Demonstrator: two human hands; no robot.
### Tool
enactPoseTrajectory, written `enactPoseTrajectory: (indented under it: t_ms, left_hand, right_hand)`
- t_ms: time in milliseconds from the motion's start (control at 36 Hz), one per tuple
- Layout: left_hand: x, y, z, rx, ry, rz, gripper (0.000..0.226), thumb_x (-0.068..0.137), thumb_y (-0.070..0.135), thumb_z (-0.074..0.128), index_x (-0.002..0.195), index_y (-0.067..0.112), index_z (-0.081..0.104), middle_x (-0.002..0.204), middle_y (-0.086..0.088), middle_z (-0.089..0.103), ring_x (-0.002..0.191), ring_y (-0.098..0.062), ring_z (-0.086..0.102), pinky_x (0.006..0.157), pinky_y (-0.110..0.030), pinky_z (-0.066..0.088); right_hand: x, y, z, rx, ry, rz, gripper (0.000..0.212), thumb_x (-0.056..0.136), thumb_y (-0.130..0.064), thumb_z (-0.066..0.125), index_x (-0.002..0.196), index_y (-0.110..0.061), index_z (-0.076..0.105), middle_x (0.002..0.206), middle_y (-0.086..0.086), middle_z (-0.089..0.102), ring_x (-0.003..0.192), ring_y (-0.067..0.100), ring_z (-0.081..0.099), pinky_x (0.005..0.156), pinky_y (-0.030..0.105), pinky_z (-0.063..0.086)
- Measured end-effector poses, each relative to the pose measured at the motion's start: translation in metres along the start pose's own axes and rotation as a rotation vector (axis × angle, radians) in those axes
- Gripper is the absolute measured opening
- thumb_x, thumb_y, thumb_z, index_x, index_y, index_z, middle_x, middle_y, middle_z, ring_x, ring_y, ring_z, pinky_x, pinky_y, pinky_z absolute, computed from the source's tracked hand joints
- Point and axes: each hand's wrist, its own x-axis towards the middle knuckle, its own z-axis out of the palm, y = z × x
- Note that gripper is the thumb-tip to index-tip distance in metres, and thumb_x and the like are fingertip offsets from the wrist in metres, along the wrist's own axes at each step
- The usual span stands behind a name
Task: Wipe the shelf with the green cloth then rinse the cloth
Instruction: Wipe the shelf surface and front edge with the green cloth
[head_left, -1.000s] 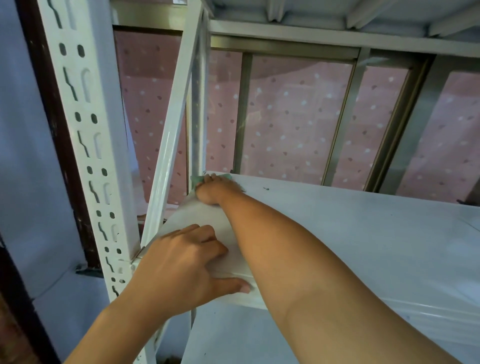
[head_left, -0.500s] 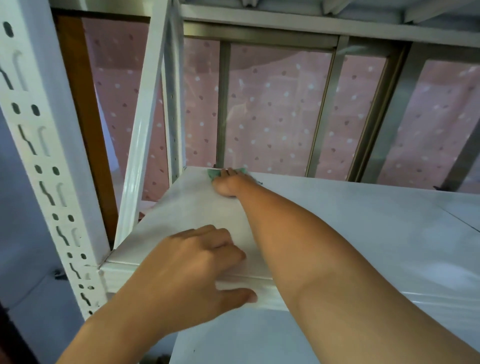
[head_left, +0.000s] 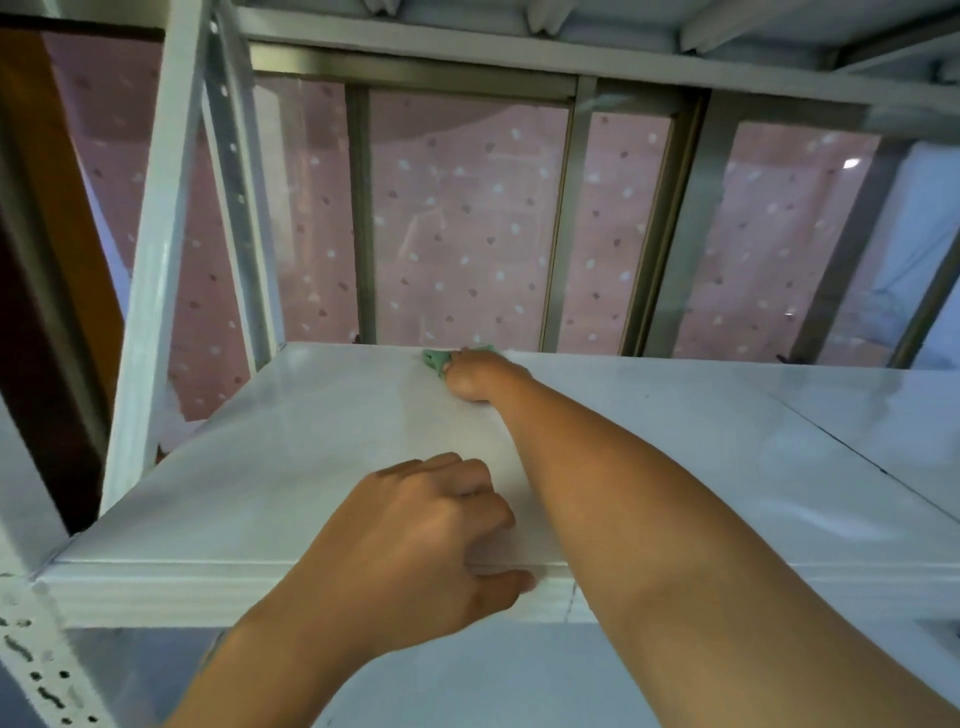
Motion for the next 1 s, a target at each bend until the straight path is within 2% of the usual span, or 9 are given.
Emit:
enactPoseTrajectory:
  t_ms: [111, 222, 389, 556, 833, 1000]
  left_hand:
    - [0.016, 0.016, 0.008, -0.023, -0.015, -0.001, 0.040, 0.072, 0.066, 0.063, 0.090, 0.032, 0.075, 0.082, 0.014, 0.062, 0.071, -0.011, 0.058, 0.056, -0.023, 0.042]
    - [0.031, 0.034, 0.020, -0.058, -0.019, -0.023, 0.050, 0.069, 0.071, 0.062, 0.100, 0.034, 0.074, 0.088, 0.017, 0.061, 0.074, -0.010, 0.059, 0.059, -0.023, 0.045]
    - [0.052, 0.059, 0.042, -0.054, -0.067, -0.019, 0.055, 0.067, 0.077, 0.061, 0.100, 0.035, 0.074, 0.090, 0.017, 0.059, 0.076, -0.009, 0.056, 0.062, -0.025, 0.049]
    - [0.070, 0.082, 0.057, -0.029, -0.068, -0.018, 0.053, 0.066, 0.075, 0.063, 0.096, 0.033, 0.074, 0.090, 0.014, 0.060, 0.074, -0.011, 0.058, 0.061, -0.026, 0.050]
    - [0.104, 0.133, 0.083, -0.036, -0.072, -0.070, 0.053, 0.064, 0.069, 0.069, 0.100, 0.029, 0.074, 0.095, 0.017, 0.060, 0.079, -0.011, 0.059, 0.068, -0.027, 0.052]
    - [0.102, 0.148, 0.091, -0.032, -0.027, -0.132, 0.049, 0.066, 0.062, 0.071, 0.099, 0.026, 0.075, 0.098, 0.018, 0.062, 0.084, -0.009, 0.062, 0.071, -0.030, 0.055]
  right_hand:
    - [-0.013, 0.033, -0.010, -0.010, 0.034, 0.030, 0.065, 0.106, -0.047, 0.021, 0.154, -0.008, 0.038, 0.160, 0.016, 0.035, 0.145, 0.036, 0.037, 0.119, 0.047, 0.030]
    - [-0.029, 0.066, -0.023, -0.043, 0.042, 0.019, 0.052, 0.109, -0.030, 0.023, 0.158, -0.016, 0.032, 0.162, 0.013, 0.033, 0.145, 0.035, 0.036, 0.119, 0.047, 0.030]
    - [-0.031, 0.114, -0.024, -0.015, 0.075, 0.019, 0.058, 0.106, -0.038, 0.024, 0.158, -0.013, 0.031, 0.164, 0.010, 0.029, 0.147, 0.034, 0.033, 0.119, 0.049, 0.029]
    - [-0.035, 0.153, -0.031, -0.029, 0.038, -0.012, 0.062, 0.107, -0.041, 0.015, 0.162, -0.014, 0.014, 0.169, 0.007, 0.013, 0.154, 0.030, 0.018, 0.123, 0.047, 0.015]
    - [-0.024, 0.225, -0.040, -0.057, -0.024, -0.009, 0.069, 0.102, -0.049, 0.011, 0.163, -0.015, 0.005, 0.170, 0.004, 0.002, 0.156, 0.028, 0.007, 0.125, 0.051, 0.010]
    - [-0.033, 0.281, -0.054, -0.047, -0.028, -0.019, 0.071, 0.103, -0.050, 0.011, 0.162, -0.012, 0.007, 0.170, 0.006, 0.004, 0.156, 0.028, 0.009, 0.125, 0.050, 0.011]
